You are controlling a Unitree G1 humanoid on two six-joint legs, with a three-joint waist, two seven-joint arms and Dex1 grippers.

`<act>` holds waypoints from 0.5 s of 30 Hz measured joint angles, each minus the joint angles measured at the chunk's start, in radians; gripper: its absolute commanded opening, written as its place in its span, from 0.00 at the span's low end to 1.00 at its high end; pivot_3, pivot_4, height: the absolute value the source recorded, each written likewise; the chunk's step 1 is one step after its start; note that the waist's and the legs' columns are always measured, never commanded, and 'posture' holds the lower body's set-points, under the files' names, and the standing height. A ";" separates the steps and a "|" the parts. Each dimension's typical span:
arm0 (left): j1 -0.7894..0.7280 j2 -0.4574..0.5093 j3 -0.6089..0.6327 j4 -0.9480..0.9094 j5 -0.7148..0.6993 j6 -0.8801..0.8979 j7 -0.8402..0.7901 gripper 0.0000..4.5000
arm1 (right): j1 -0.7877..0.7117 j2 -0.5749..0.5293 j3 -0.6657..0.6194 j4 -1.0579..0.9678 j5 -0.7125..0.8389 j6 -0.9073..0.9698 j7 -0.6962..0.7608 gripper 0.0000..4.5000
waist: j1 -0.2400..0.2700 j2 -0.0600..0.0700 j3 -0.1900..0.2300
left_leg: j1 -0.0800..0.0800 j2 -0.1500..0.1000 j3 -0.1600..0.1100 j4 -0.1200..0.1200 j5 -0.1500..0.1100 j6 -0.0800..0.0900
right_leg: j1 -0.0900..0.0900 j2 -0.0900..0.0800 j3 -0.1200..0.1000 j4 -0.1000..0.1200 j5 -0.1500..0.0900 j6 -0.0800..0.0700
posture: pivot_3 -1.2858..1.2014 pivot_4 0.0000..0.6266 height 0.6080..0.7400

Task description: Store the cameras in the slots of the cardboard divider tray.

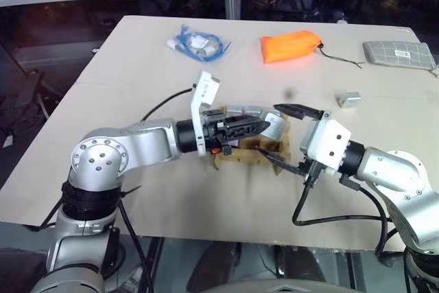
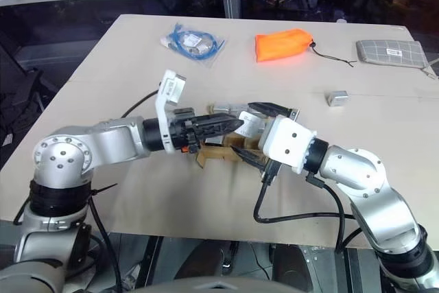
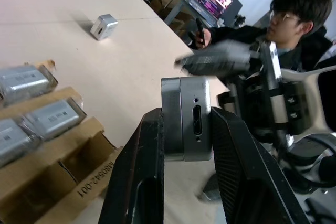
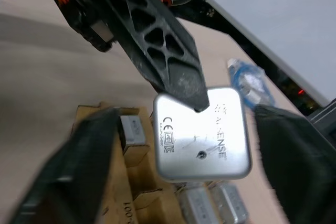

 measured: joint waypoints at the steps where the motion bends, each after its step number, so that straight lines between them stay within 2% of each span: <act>1: -0.006 0.004 -0.006 0.008 0.046 -0.019 -0.046 0.16 | 0.024 -0.009 -0.017 -0.007 -0.001 0.002 -0.002 0.96 | 0.001 0.000 0.000 | 0.000 0.000 0.000 0.000 0.000 0.000 | 0.000 0.000 0.000 0.000 0.000 0.000 | 0.52 0.24 1.00; 6: -0.070 0.125 -0.114 0.128 0.380 -0.159 -0.389 0.16 | 0.235 -0.025 -0.202 -0.049 0.087 0.072 -0.001 0.96 | 0.004 0.000 0.000 | -0.001 0.000 0.001 -0.001 0.000 0.000 | 0.000 0.000 0.001 -0.001 0.000 0.000 | 0.52 0.24 1.00; 7: -0.096 0.141 -0.174 0.174 0.497 -0.235 -0.522 0.16 | 0.314 -0.014 -0.276 -0.071 0.149 0.083 0.012 0.96 | 0.005 0.000 0.000 | -0.001 0.000 0.000 -0.001 0.000 0.000 | 0.000 0.000 0.000 -0.001 0.000 0.000 | 0.52 0.24 1.00; 8: -0.097 0.143 -0.181 0.183 0.516 -0.247 -0.543 0.16 | 0.325 -0.014 -0.283 -0.075 0.157 0.084 0.014 0.96 | 0.004 0.000 0.000 | -0.001 0.000 0.001 -0.001 0.000 0.000 | 0.000 -0.001 0.000 -0.001 0.000 0.000 | 0.52 0.24 1.00; 9: -0.124 0.143 -0.234 0.228 0.601 -0.300 -0.638 0.16 | 0.382 -0.010 -0.330 -0.097 0.186 0.081 0.020 0.96 | 0.003 0.000 0.000 | -0.001 0.000 0.000 -0.001 0.000 0.001 | 0.000 -0.001 0.000 -0.001 0.000 0.000 | 0.52 0.24 1.00; 12: -0.166 0.132 -0.306 0.303 0.737 -0.395 -0.775 0.16 | 0.470 -0.007 -0.397 -0.131 0.231 0.081 0.024 0.96 | 0.000 0.000 0.000 | -0.001 0.000 0.000 -0.001 -0.001 0.001 | 0.000 0.000 0.000 -0.001 0.000 0.000 | 0.52 0.24 1.00; 15: -0.230 0.092 -0.369 0.404 0.864 -0.484 -0.904 0.16 | 0.544 0.005 -0.439 -0.153 0.255 0.080 0.014 0.96 | -0.001 0.000 0.000 | -0.001 0.000 0.000 -0.001 -0.002 0.003 | 0.000 0.000 0.000 -0.001 0.000 0.000 | 0.52 0.24 1.00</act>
